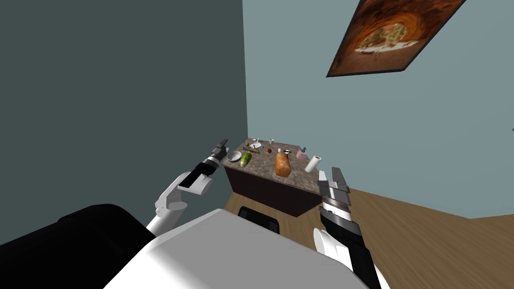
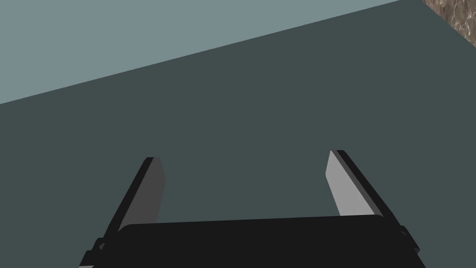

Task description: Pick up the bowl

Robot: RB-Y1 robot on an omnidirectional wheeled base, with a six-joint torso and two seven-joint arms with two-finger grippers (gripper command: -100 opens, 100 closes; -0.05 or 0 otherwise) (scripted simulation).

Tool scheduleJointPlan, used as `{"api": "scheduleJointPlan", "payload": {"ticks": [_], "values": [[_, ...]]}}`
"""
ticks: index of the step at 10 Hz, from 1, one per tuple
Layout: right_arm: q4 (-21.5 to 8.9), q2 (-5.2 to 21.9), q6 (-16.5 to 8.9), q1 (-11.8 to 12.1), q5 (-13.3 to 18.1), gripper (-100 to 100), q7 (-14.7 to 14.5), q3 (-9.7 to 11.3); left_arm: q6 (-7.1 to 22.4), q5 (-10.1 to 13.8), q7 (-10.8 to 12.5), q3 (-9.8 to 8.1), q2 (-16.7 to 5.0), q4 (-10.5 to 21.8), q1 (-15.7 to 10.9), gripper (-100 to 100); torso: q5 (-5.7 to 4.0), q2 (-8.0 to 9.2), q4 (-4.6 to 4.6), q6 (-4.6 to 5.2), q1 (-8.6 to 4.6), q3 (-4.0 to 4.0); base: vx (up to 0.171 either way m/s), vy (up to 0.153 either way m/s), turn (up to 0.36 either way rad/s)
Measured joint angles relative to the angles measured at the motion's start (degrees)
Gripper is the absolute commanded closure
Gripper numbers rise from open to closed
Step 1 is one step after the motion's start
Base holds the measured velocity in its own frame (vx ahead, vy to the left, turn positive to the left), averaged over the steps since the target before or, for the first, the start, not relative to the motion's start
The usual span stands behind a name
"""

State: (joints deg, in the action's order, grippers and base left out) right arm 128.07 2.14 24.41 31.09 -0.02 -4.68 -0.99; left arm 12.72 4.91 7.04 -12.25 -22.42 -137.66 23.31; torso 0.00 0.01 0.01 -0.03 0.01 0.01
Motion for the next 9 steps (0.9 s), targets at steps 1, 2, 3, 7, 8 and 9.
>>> {"api": "scheduleJointPlan", "payload": {"ticks": [1, 2, 3, 7, 8, 9], "values": [[0.00, 0.00, 0.00, -0.01, 0.00, 0, 0.00, 0.01, 1.36, 0.52, -0.03, -0.51, -0.80, 0.08, -0.17, -100, -0.01, 0.01, 0.00, 0.04, -0.03, 0.00, -0.006, -0.012, -0.090], [0.00, 0.00, 0.00, 0.00, 0.00, 0, 0.00, 0.00, 3.00, 0.80, -0.08, -0.77, -1.22, 0.10, -0.40, -100, -0.01, 0.01, 0.00, 0.01, -0.02, 0.00, -0.002, -0.005, 0.011], [0.00, 0.00, 0.00, 0.00, 0.00, 0, 0.00, 0.00, 4.22, 0.87, -0.11, -0.83, -1.33, 0.06, -0.47, -100, 0.00, 0.00, 0.00, -0.01, 0.00, 0.00, -0.001, -0.012, -0.227], [0.00, 0.00, 0.00, -0.01, 0.00, 0, 0.00, 0.00, 9.75, 2.51, -0.22, -2.34, -3.61, 1.07, -1.30, -100, 0.00, -0.01, 0.00, 0.03, -0.01, -0.01, -0.002, -0.009, -0.062], [0.00, 0.00, 0.00, 0.00, 0.00, 0, 0.00, 0.00, 11.29, 2.91, -0.24, -2.72, -4.12, 1.16, -1.47, -100, 0.00, -0.01, 0.00, 0.00, 0.00, 0.00, 0.000, 0.000, 0.000], [0.00, 0.00, 0.00, 0.00, 0.00, 0, 0.00, 0.00, 12.64, 3.04, -0.24, -2.83, -4.28, 1.17, -1.60, -100, 0.00, -0.01, 0.00, -0.01, 0.01, 0.00, 0.001, -0.011, -0.137]]}}
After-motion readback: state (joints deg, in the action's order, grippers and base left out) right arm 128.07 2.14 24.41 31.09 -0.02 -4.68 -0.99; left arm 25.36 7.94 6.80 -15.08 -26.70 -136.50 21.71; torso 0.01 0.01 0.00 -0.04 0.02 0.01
